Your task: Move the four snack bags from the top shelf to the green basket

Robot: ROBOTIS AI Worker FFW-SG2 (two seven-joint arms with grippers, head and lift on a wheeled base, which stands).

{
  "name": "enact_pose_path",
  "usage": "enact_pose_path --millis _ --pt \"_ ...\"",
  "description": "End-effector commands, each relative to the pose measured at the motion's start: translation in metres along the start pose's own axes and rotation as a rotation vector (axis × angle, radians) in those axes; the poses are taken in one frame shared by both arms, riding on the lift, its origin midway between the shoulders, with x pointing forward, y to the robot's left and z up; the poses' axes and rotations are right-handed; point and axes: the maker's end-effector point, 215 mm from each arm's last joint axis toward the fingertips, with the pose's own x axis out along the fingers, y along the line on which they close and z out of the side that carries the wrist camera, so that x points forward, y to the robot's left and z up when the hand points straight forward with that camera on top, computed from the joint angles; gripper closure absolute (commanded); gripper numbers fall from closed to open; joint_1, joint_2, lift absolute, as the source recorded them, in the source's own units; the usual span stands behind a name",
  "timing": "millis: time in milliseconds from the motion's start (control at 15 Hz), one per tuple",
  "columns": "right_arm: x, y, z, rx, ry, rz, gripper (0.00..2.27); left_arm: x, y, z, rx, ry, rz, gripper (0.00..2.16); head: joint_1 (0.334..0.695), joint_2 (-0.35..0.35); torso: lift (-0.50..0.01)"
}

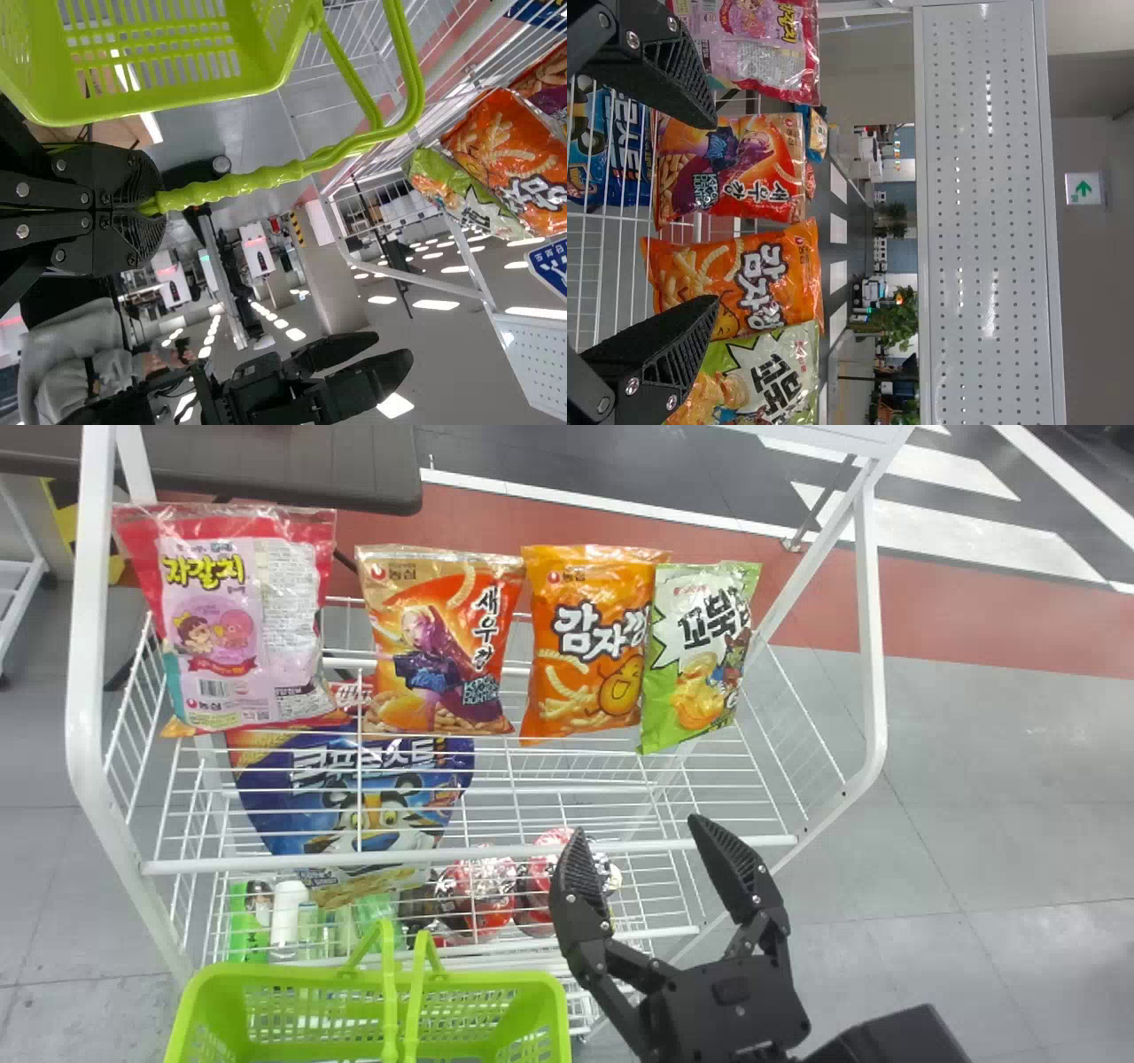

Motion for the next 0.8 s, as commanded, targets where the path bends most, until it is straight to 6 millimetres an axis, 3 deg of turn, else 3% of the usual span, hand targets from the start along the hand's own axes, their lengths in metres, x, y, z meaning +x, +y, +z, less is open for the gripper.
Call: enact_pose_path --millis 0,333,467,667,733 --pt "0.000 0.000 -0.002 -0.003 0.001 0.001 0.13 0.000 0.000 0.000 0.000 0.000 -0.001 1.40 0.695 -0.350 0.000" --pt "0.001 0.000 -0.003 -0.002 0.003 0.001 0.13 0.000 -0.003 -0.001 0.003 -0.002 -0.015 1.40 0.695 -0.350 0.000" --pt "0.011 0.002 -0.010 -0.004 -0.005 0.007 0.13 -0.001 -0.006 -0.002 0.004 -0.001 -0.021 1.40 0.695 -0.350 0.000" --pt "0.060 0.038 -0.027 0.004 -0.024 0.072 0.13 -0.001 -0.005 -0.007 0.005 0.012 -0.020 1.40 0.695 -0.350 0.000" --pt "0.084 0.062 -0.040 -0.007 0.011 0.116 0.13 0.001 -0.006 -0.009 0.001 0.016 -0.023 1.40 0.695 -0.350 0.000"
